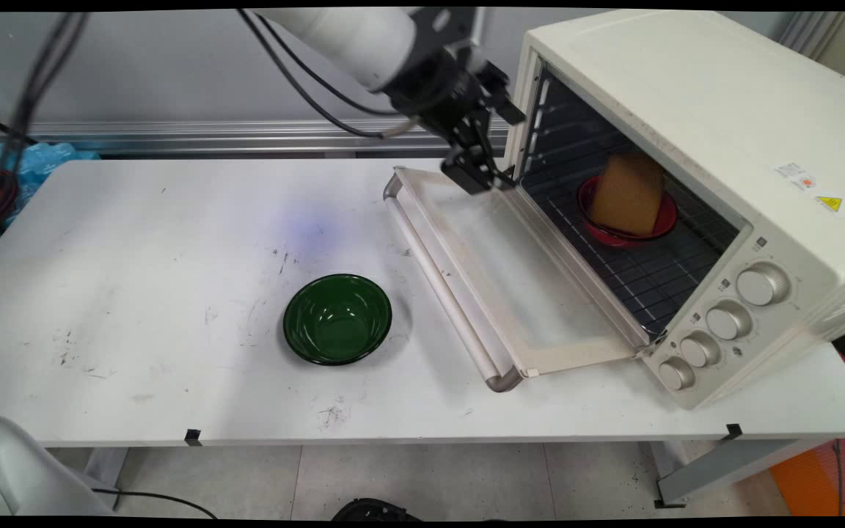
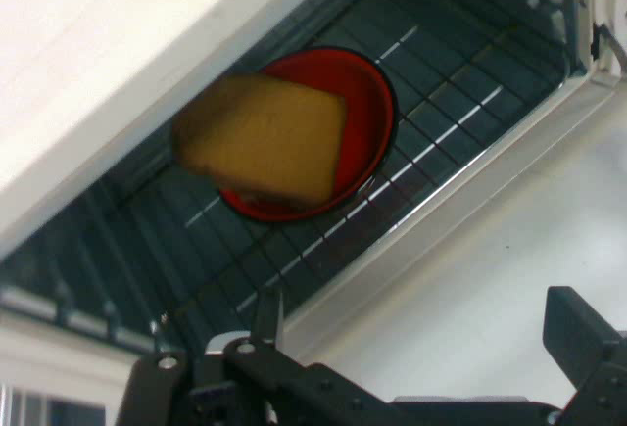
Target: Close the oven
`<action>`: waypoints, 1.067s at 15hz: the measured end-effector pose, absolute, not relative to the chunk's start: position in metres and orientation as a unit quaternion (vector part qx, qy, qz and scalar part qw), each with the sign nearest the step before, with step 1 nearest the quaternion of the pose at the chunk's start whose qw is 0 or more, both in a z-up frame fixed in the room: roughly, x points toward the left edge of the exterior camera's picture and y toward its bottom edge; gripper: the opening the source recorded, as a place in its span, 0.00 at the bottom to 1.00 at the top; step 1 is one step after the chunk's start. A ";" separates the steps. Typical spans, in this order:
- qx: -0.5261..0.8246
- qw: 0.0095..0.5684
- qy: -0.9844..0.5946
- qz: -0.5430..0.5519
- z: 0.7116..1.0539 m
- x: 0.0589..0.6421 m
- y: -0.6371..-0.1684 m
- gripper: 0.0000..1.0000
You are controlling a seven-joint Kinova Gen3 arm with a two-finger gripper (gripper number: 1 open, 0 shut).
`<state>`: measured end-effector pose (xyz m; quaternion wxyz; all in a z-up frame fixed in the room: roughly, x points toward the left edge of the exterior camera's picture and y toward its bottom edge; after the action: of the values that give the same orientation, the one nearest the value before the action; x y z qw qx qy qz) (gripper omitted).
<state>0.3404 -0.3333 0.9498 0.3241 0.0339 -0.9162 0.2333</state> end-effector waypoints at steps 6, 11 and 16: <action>0.119 0.347 -0.906 0.211 0.984 0.391 -0.309 1.00; 0.180 0.354 -0.898 0.189 1.003 0.431 -0.287 1.00; 0.228 0.357 -0.889 0.172 1.018 0.465 -0.270 1.00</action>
<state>0.4646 -0.2698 1.0180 0.3569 0.2280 -0.8894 0.1721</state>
